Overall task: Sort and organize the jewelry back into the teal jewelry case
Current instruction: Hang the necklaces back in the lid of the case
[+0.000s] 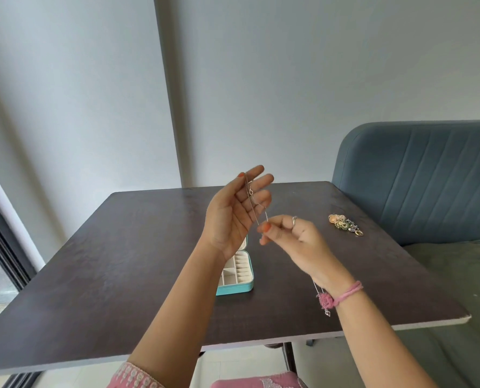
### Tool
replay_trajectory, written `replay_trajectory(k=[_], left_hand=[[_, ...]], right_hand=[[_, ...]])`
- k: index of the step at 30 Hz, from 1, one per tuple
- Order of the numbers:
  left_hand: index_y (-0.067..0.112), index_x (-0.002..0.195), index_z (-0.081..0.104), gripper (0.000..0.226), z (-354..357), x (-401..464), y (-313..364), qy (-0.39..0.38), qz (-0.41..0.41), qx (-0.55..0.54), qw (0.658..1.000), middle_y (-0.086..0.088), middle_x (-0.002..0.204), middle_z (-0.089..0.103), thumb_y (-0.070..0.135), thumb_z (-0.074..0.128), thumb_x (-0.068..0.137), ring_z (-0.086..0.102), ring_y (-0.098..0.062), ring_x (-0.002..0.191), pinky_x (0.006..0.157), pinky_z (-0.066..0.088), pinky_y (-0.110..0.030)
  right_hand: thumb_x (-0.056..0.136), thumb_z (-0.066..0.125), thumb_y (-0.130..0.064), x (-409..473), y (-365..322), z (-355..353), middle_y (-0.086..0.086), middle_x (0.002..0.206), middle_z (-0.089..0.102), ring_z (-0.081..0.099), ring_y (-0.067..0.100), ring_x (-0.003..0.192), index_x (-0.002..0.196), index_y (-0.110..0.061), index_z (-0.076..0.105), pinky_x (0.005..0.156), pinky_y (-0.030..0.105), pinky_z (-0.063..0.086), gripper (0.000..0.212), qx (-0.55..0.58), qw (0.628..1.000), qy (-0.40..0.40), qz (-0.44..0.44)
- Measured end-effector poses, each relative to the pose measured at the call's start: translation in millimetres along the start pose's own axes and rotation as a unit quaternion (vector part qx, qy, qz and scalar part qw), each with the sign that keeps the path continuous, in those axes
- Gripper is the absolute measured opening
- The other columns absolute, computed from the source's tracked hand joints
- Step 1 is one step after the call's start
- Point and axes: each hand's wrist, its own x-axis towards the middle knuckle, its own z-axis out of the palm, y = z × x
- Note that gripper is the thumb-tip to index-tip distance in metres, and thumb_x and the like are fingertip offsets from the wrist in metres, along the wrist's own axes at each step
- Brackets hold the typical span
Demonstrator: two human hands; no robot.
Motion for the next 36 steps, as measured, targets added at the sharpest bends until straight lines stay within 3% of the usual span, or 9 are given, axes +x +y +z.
replay_trajectory(k=[5,9,14,16,19,22,28,32,36], left_hand=[[0.005,0.121,0.058,0.032,2,-1,-1,0.013,0.033,0.033,0.999,-0.011,0.116,0.068,0.017,0.039,0.099,0.067,-0.022,0.105,0.093,0.053,-0.029],[0.005,0.117,0.061,0.029,-3,-3,-4,0.013,0.052,0.137,0.989,-0.013,0.116,0.068,0.013,0.039,0.100,0.065,-0.024,0.109,0.097,0.050,-0.033],[-0.006,0.105,0.063,0.032,-10,-5,-4,0.015,-0.005,0.261,0.965,-0.011,0.102,0.072,0.019,0.044,0.099,0.068,-0.023,0.093,0.084,0.053,-0.035],[-0.001,0.096,0.067,0.030,-10,-4,-3,0.013,-0.028,0.285,0.958,-0.010,0.099,0.072,0.021,0.047,0.099,0.067,-0.024,0.089,0.084,0.054,-0.035],[0.000,0.100,0.070,0.029,-8,-5,0,-0.008,-0.063,0.298,0.953,-0.015,0.088,0.070,0.020,0.048,0.098,0.067,-0.023,0.079,0.078,0.055,-0.030],[0.003,0.085,0.068,0.027,-5,-5,4,-0.023,-0.099,0.316,0.943,-0.014,0.075,0.070,0.018,0.049,0.097,0.068,-0.019,0.068,0.068,0.055,-0.024],[0.000,0.084,0.063,0.024,-4,-3,3,-0.012,-0.124,0.325,0.937,-0.010,0.066,0.065,0.018,0.052,0.096,0.061,-0.020,0.060,0.064,0.054,-0.024],[0.008,0.069,0.059,0.030,-6,-3,-1,0.016,-0.113,0.352,0.929,-0.005,0.058,0.056,0.022,0.055,0.095,0.053,-0.016,0.053,0.059,0.049,-0.023],[0.015,0.059,0.057,0.037,-10,-1,-2,0.037,-0.087,0.417,0.904,-0.002,0.056,0.054,0.030,0.058,0.093,0.051,-0.015,0.056,0.066,0.048,-0.029]], right_hand=[[0.090,0.062,-0.022,-10,9,12,-0.013,0.094,0.071,0.064,0.008,0.101,0.095,-0.022,0.066,0.095,0.022,0.046,0.007,-0.062,0.997,-0.022,-0.038],[0.091,0.062,-0.016,-9,-1,10,-0.015,0.093,0.069,0.065,0.007,0.099,0.094,-0.025,0.063,0.091,0.022,0.049,0.010,-0.081,0.995,-0.020,-0.062],[0.092,0.059,-0.006,2,-18,-3,0.000,0.077,0.070,0.068,0.015,0.075,0.095,-0.017,0.064,0.076,0.025,0.054,0.012,-0.042,0.999,-0.007,-0.026],[0.092,0.059,-0.007,5,-21,-8,0.002,0.070,0.070,0.066,0.018,0.070,0.096,-0.011,0.065,0.075,0.029,0.057,0.008,-0.035,0.999,-0.006,-0.003],[0.092,0.059,-0.008,7,-25,-13,0.002,0.061,0.068,0.063,0.013,0.061,0.095,-0.004,0.066,0.064,0.020,0.054,0.009,-0.015,1.000,0.007,0.021],[0.092,0.060,-0.009,7,-26,-13,0.003,0.058,0.067,0.060,0.010,0.056,0.093,-0.004,0.067,0.059,0.017,0.051,0.009,0.005,0.999,0.020,0.045],[0.090,0.062,-0.016,4,-24,-5,0.011,0.068,0.071,0.062,0.023,0.068,0.091,-0.004,0.068,0.069,0.027,0.054,0.014,0.057,0.995,0.033,0.077],[0.092,0.059,-0.013,3,-22,4,0.011,0.070,0.073,0.069,0.020,0.071,0.089,-0.005,0.066,0.066,0.023,0.054,0.011,0.065,0.993,0.050,0.083],[0.092,0.061,-0.017,1,-17,10,0.007,0.072,0.074,0.065,0.021,0.076,0.086,-0.011,0.069,0.072,0.023,0.053,0.012,0.054,0.991,0.094,0.077]])
